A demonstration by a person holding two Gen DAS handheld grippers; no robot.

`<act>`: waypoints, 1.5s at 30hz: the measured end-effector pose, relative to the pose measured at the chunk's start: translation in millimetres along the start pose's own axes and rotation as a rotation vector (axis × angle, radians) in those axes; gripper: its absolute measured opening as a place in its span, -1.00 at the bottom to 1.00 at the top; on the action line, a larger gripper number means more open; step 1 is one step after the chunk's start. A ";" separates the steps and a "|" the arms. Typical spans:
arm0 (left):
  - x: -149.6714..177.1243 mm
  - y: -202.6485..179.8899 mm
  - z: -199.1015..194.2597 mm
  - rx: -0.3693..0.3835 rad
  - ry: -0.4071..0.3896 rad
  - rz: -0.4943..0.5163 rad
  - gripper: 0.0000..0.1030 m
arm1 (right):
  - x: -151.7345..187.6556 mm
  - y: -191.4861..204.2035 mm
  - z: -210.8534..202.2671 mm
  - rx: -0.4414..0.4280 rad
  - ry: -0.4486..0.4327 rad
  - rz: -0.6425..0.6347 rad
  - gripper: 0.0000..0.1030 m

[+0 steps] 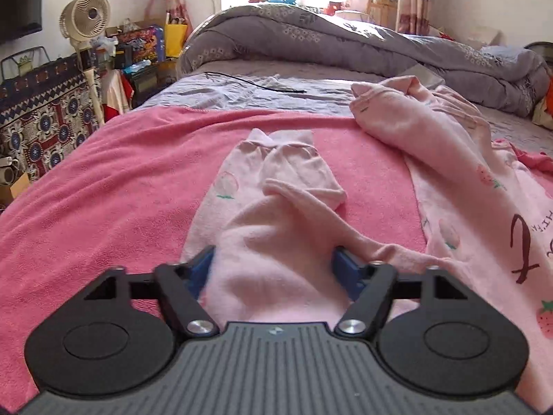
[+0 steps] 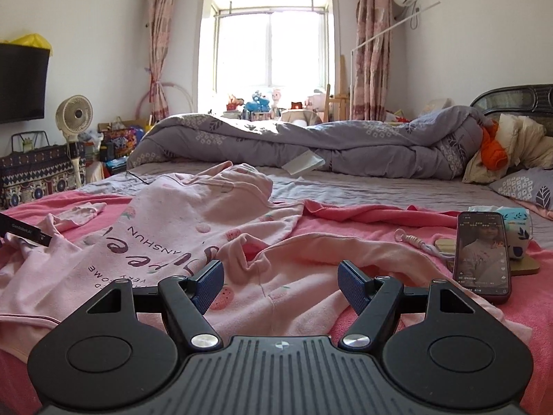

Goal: Fold clothes

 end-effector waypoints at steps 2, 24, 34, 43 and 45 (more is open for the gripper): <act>-7.8 13.9 -11.6 0.020 -0.032 -0.071 -0.77 | -8.9 0.1 1.5 0.008 -0.018 -0.016 0.41; 35.0 181.1 -102.6 -0.260 -0.109 -0.334 -0.66 | -13.6 -12.5 46.4 0.095 0.071 -0.087 0.53; -11.3 10.4 -63.3 -0.080 -0.168 0.183 0.72 | -6.8 -18.4 114.4 0.070 0.223 -0.225 0.61; 23.3 14.5 -18.3 -0.103 -0.061 0.178 0.86 | 20.3 -60.4 126.1 0.181 0.316 -0.105 -0.92; 24.6 15.1 -20.0 -0.109 -0.064 0.183 0.86 | 10.6 -76.8 106.9 0.306 0.259 -0.124 -0.92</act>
Point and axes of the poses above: each gripper's, at about its wrist camera, not at the fingertips, and z roughly the way its jaws point, y to its left, x to its underside, the point moved 10 cm from there along z, roughly the way its jaws point, and after that the axes turned 4 degrees about -x, right-handed, at the moved point
